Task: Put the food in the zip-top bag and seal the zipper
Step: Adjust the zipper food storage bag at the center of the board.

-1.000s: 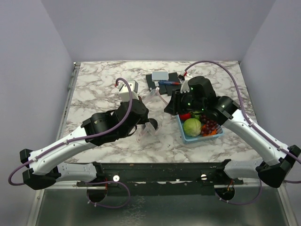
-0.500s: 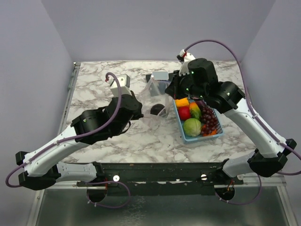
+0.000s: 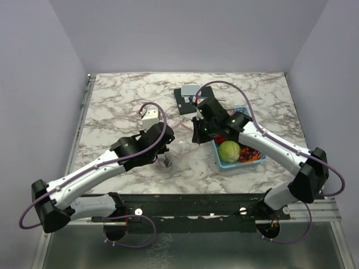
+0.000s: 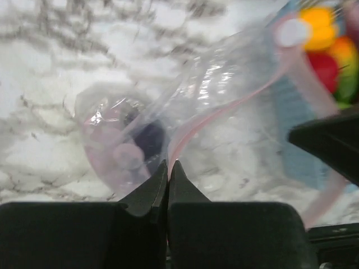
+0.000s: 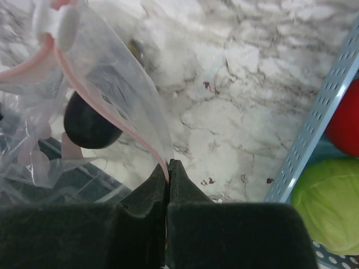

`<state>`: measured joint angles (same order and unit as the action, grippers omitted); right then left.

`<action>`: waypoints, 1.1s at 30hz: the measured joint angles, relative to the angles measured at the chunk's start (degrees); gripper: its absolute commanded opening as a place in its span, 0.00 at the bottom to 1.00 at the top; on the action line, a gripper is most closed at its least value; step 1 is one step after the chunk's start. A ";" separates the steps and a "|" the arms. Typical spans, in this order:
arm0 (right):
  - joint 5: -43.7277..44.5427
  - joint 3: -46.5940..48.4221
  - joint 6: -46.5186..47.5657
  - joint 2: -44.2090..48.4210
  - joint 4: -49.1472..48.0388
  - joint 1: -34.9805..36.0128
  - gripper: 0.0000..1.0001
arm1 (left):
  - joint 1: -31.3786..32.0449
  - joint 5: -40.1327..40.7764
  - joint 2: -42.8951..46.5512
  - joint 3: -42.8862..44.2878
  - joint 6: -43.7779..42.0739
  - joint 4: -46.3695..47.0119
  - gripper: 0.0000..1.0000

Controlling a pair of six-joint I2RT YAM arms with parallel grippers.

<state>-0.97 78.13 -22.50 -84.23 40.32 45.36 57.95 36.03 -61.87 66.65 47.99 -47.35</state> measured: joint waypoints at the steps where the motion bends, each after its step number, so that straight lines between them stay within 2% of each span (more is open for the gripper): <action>1: -0.66 -1.51 -0.26 -1.16 -0.28 0.00 0.01 | -2.23 -2.75 -0.79 -3.50 0.09 1.33 0.00; 4: -1.44 -3.52 -0.61 -2.40 -0.07 0.00 0.01 | -6.16 -8.22 -2.49 -9.53 0.57 2.23 0.00; 6: -1.38 -2.97 -0.55 -1.44 -0.11 0.00 0.01 | -6.49 -10.34 -2.05 -9.27 0.48 2.32 0.00; 13: -0.17 9.25 0.22 1.95 1.57 0.00 0.01 | -6.51 -14.40 -0.15 6.58 -1.20 3.39 0.00; 16: 0.79 11.32 0.33 5.16 0.90 0.00 0.01 | -6.51 -15.06 1.92 9.16 -1.40 4.15 0.00; 19: 1.44 8.94 0.31 7.56 -0.85 0.00 0.01 | -6.56 -15.06 3.63 7.63 -1.33 4.76 0.00; 22: 1.46 2.78 -0.02 6.75 -3.45 0.00 0.01 | -7.17 -15.93 3.72 1.99 -0.83 6.97 0.00; 28: 1.46 -9.25 -0.94 -2.51 -3.54 0.00 0.01 | -8.17 -19.61 -1.86 -9.53 0.20 8.63 0.00; 31: 2.16 -8.24 -0.72 -2.32 -1.25 0.00 0.01 | -8.37 -21.46 -3.19 -9.22 -0.22 8.11 0.00; 33: 3.30 -4.11 -0.09 -1.20 0.35 0.00 0.01 | -8.39 -21.81 -3.13 -5.75 -0.76 7.32 0.00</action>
<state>2.33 74.02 -22.59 -85.43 40.66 45.36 49.56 14.22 -64.99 60.90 47.22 -40.03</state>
